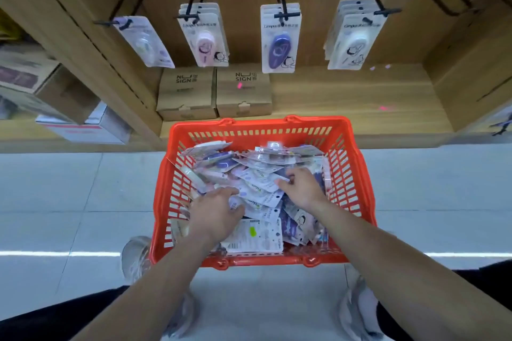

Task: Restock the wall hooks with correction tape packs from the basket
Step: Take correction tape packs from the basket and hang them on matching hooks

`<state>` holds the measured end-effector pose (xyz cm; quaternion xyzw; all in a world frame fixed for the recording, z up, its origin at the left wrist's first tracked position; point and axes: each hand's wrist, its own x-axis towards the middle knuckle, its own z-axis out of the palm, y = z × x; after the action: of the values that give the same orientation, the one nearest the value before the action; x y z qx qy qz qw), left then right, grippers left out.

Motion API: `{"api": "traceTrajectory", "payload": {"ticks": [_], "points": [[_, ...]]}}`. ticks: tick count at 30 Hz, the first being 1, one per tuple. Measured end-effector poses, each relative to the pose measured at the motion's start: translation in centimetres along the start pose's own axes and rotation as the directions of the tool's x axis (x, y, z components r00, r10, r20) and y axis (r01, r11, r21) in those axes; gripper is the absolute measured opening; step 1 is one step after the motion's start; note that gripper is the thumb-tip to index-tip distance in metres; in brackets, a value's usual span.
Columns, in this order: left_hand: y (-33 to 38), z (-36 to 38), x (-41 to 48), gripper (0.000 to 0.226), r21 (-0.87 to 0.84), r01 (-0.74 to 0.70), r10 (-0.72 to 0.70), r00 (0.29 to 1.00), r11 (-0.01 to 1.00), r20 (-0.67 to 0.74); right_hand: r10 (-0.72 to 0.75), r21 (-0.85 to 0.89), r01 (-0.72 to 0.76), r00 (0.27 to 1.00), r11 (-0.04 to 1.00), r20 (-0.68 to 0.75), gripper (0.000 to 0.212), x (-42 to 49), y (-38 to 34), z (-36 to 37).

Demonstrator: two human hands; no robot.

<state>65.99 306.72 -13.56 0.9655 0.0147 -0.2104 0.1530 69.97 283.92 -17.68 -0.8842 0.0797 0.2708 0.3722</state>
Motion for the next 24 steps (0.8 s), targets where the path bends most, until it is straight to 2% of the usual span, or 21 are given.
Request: {"api": "traceTrajectory", "payload": {"ticks": [4,7,13,17,19,22,24], "points": [[0.5,1.5,0.8,0.055,0.017,0.083,-0.081,0.993,0.996,-0.082,0.026,0.074,-0.031,0.998,0.997,0.064,0.054,0.8,-0.4,1.0],[1.4,2.2,0.9,0.061,0.040,0.109,-0.104,0.988,0.993,-0.114,0.062,0.148,-0.071,0.996,0.986,0.070,0.045,0.9,-0.1,1.2],[1.1,3.1,0.7,0.075,0.134,0.087,-0.083,0.996,0.987,-0.036,0.088,0.232,-0.097,0.995,0.968,0.047,0.035,0.1,0.2,2.1],[0.8,3.0,1.0,0.086,0.030,0.115,-0.114,0.993,0.993,-0.029,0.159,0.351,-0.182,0.983,0.919,0.093,0.046,0.0,0.3,2.1],[0.8,2.8,1.4,0.085,-0.047,0.144,-0.144,0.990,0.988,0.001,0.161,0.367,-0.199,0.978,0.909,0.131,0.040,-0.3,-0.2,1.4],[1.2,2.3,1.5,0.080,-0.166,0.198,-0.197,0.980,0.966,0.026,0.137,0.359,-0.206,0.968,0.910,0.208,0.015,-0.8,-0.6,0.8],[1.6,1.9,1.2,0.074,-0.252,0.200,-0.203,0.979,0.947,0.016,0.123,0.353,-0.205,0.963,0.913,0.240,0.024,-1.3,-0.6,0.8]]}}
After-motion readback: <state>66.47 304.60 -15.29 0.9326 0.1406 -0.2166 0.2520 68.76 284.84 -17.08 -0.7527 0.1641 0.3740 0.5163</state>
